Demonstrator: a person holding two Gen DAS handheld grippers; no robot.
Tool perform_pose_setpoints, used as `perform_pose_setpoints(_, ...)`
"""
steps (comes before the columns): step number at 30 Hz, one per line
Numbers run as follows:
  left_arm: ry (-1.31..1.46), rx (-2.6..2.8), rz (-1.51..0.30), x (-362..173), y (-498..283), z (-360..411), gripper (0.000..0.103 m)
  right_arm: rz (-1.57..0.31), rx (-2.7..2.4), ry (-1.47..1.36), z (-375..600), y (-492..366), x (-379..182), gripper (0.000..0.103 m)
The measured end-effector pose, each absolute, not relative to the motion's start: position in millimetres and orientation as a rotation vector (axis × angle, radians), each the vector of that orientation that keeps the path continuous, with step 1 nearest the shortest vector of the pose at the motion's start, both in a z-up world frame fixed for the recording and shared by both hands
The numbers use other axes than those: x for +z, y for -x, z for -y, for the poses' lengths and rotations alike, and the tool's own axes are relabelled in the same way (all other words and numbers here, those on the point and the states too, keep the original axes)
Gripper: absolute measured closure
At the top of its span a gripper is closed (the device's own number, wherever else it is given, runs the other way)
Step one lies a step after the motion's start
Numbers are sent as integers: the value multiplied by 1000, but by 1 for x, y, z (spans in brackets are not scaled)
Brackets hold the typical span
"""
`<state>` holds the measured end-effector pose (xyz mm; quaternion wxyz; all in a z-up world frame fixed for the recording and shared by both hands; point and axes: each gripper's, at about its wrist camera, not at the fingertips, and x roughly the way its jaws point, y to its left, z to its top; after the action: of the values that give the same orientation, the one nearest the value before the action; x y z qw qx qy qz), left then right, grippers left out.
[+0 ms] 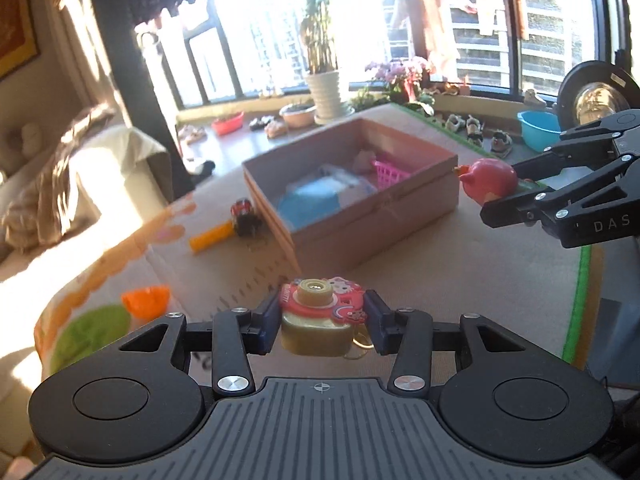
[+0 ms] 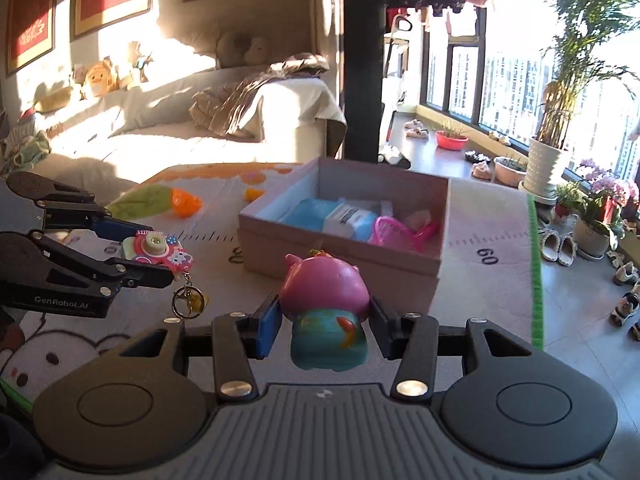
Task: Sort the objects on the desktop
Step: 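Carry the keychain with the left tool while the right tool carries the egg toy into the box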
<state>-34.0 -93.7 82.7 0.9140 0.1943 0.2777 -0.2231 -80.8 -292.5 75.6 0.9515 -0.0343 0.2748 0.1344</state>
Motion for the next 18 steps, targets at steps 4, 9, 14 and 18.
perform_pose_setpoints(4,-441,-493,-467,106,4,116,54,-500,236,39,312,75,89,55)
perform_pose_setpoints(9,-462,-559,-360,108,-36,146,54,-477,205,19,328,55,95,55)
perform_pose_setpoints(14,-432,-533,-497,78,-53,146,47,-473,196,-7,336,30,98,56)
perform_pose_setpoints(18,-353,-472,-546,73,-36,114,23,-488,216,-27,338,0,102,56)
